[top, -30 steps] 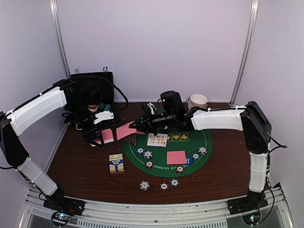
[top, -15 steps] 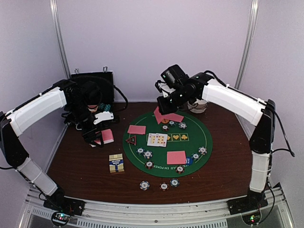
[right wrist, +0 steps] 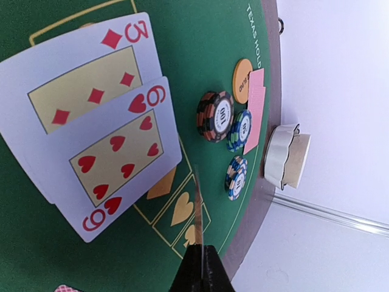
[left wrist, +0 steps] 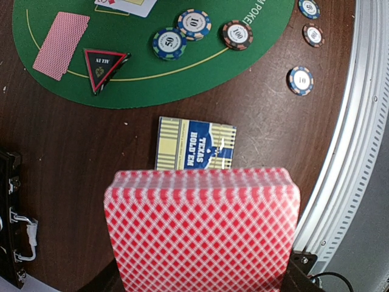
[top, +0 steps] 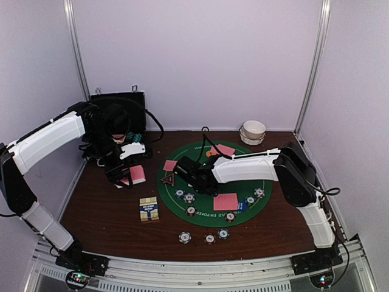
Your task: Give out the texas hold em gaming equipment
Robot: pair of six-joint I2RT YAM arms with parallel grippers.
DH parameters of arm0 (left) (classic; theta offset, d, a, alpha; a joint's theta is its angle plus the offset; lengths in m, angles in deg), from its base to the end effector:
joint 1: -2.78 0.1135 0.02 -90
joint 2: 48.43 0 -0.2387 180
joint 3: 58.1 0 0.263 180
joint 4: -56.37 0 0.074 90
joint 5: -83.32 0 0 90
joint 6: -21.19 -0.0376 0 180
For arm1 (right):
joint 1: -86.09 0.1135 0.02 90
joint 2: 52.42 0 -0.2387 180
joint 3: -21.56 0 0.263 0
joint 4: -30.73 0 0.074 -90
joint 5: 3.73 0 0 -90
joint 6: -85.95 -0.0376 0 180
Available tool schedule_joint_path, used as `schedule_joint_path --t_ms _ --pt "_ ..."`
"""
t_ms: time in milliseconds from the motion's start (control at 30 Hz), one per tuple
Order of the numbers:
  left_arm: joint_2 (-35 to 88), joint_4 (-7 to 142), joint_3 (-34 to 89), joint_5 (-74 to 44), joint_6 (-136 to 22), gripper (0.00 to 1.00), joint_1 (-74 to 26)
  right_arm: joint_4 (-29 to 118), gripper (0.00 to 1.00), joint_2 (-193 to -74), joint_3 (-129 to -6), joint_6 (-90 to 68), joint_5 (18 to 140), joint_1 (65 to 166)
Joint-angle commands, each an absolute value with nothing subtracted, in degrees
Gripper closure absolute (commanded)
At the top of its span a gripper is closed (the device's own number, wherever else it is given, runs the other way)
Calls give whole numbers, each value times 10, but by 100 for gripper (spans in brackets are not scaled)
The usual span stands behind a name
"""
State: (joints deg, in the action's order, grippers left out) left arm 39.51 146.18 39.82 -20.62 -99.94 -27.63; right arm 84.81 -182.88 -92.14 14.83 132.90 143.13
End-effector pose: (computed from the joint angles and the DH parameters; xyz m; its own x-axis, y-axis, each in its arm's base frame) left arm 0.2455 -0.1546 0.2889 -0.4537 0.8481 -0.2737 0.8908 0.4405 -0.1117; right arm 0.2729 0.3707 0.1250 -0.3418 -0.9356 -0.0884 -0.5887 0.2865 -0.7559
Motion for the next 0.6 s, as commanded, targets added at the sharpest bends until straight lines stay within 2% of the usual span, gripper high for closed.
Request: schedule_joint_path --t_ms 0,400,500,533,567 --pt "379 1459 401 -216 -1002 100 -274 775 100 -1828 -927 195 1374 1432" --pt "379 1460 400 -218 -1000 100 -274 787 98 -1830 -895 161 1318 1445" --pt "378 1460 402 -219 -999 100 -274 794 84 -1824 -888 148 1301 1446" --pt "378 1459 402 -218 -999 100 -274 801 75 -1822 -888 140 1293 1447" --pt "377 1460 402 -217 -999 100 -274 807 59 -1817 -887 134 1286 1448"
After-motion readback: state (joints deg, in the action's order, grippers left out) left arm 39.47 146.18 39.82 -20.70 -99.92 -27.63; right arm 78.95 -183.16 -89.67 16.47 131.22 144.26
